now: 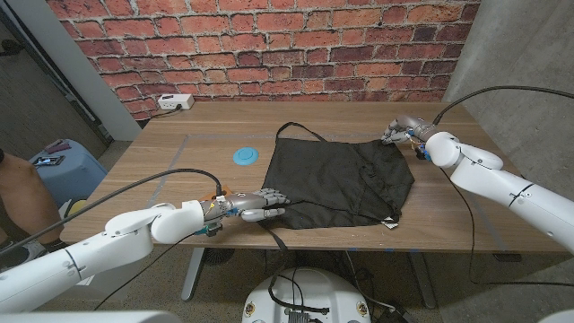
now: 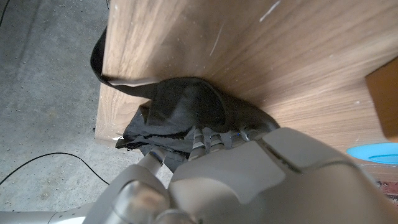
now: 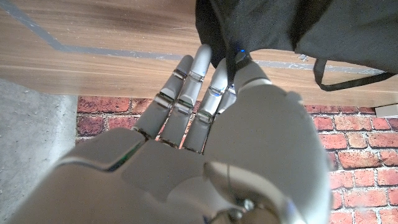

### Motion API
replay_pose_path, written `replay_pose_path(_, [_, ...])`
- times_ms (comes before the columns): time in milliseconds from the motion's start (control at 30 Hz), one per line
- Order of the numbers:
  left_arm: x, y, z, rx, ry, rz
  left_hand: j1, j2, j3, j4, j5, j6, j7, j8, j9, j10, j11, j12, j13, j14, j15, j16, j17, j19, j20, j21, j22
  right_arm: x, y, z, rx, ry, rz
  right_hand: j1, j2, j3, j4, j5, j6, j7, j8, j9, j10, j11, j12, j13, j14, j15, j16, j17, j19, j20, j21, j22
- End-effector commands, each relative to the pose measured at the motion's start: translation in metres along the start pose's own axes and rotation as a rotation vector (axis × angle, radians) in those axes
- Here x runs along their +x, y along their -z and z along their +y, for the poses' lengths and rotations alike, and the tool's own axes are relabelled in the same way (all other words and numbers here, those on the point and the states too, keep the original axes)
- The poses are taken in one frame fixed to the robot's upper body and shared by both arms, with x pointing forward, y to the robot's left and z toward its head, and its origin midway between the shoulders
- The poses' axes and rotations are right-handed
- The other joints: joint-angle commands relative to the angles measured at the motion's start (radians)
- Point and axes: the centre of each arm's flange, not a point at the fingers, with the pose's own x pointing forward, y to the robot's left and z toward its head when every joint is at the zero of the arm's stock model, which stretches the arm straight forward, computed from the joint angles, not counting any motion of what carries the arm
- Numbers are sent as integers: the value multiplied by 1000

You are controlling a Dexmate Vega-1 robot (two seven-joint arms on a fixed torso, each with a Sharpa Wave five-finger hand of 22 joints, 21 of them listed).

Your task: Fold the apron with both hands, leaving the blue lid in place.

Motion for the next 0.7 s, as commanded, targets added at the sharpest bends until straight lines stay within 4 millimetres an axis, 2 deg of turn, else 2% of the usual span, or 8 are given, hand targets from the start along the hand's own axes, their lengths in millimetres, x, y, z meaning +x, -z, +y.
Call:
replay_pose_path(33, [1, 2, 1, -2, 3, -7, -7, 5, 7, -2, 0, 4, -1, 2, 2, 1, -4, -2, 2, -34, -9, -2, 1, -94, -1, 7, 1, -9, -11, -8, 8, 18, -19, 11, 1, -5, 0, 2, 4, 2, 0, 0, 0, 2, -3, 3, 10, -106, -5, 6, 0, -21, 4, 3])
replay_pose_path(700, [4, 1, 2, -7, 4, -12, -7, 3, 10, -3, 0, 7, -1, 0, 2, 1, -4, -3, 2, -33, -9, -3, 1, -93, -1, 6, 0, -25, -27, -13, 25, 8, -65, 22, 7, -20, 4, 1, 4, 6, -1, -2, 5, 7, -4, 5, 17, -107, -27, 29, -1, -19, 8, 3])
